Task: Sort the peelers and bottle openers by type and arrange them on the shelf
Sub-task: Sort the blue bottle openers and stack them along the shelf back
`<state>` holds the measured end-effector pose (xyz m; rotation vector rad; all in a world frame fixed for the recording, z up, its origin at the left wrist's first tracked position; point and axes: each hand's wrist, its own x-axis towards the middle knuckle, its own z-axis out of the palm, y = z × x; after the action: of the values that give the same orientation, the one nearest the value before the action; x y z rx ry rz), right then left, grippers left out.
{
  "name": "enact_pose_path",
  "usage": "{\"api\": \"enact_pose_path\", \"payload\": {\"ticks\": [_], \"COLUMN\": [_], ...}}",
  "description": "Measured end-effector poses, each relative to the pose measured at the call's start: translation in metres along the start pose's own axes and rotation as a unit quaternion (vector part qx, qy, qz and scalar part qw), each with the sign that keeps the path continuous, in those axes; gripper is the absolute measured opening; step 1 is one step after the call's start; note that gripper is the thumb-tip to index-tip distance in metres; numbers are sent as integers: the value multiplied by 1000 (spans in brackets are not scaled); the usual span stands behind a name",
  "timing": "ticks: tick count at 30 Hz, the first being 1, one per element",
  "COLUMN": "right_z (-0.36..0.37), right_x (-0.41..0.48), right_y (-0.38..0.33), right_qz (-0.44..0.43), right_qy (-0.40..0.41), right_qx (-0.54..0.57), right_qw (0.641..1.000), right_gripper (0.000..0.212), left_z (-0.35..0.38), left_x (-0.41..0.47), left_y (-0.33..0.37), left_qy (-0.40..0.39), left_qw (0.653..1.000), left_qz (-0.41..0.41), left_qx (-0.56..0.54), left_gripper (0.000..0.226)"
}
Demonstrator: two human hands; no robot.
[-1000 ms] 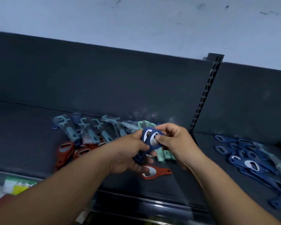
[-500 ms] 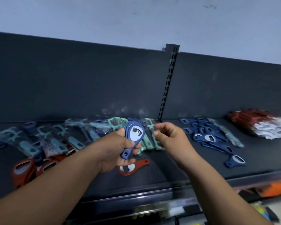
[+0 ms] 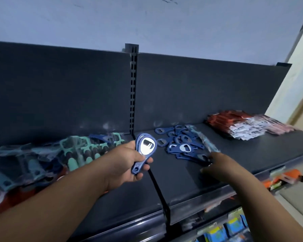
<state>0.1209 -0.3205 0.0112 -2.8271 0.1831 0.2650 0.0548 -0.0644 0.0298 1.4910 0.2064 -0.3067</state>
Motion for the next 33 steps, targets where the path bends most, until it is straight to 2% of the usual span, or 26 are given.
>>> {"api": "enact_pose_path", "payload": {"ticks": [6, 8, 11, 13, 15, 16, 17, 20, 22, 24, 27, 31, 33], "right_z": [-1, -1, -1, -1, -4, -4, -4, 6, 14, 16, 14, 13, 13], "right_x": [13, 20, 31, 34, 39, 42, 43, 48, 51, 54, 57, 59, 60], "right_y": [14, 21, 33, 35, 31, 28, 24, 21, 25, 31, 35, 38, 39], "right_qz": [-18, -24, -50, -68, -62, -56, -52, -56, -73, -81, -86, -120, -127], "right_qy": [-15, -25, -53, -64, -38, -13, 17, 102, 120, 112, 72, 16, 0], "right_qx": [103, 118, 189, 362, 521, 561, 563, 432, 313, 211, 178, 120, 126], "right_qw": [994, 992, 979, 927, 850, 826, 824, 894, 939, 968, 978, 985, 984], "right_gripper": [74, 62, 24, 7, 12, 14, 15, 12, 15, 15, 16, 52, 61], "left_z": [22, 26, 33, 36, 39, 40, 41, 43, 45, 45, 46, 50, 51], "left_x": [22, 26, 33, 37, 41, 43, 45, 50, 52, 54, 58, 62, 64], "left_y": [-1, -1, -1, -1, -1, -2, -2, -4, -4, -4, -5, -7, -6], "left_qy": [-11, -12, -14, -16, -16, -16, -15, -13, -14, -11, -5, 1, 3], "left_qw": [1000, 999, 999, 999, 999, 999, 999, 999, 999, 999, 998, 998, 998], "left_qz": [-17, -22, -28, -31, -35, -37, -40, -47, -48, -49, -55, -61, -63], "left_qx": [17, 20, 17, 9, 5, 4, 1, -7, -10, -14, -17, -19, -18], "left_gripper": [37, 37, 36, 36, 36, 36, 36, 36, 37, 37, 37, 37, 37]}}
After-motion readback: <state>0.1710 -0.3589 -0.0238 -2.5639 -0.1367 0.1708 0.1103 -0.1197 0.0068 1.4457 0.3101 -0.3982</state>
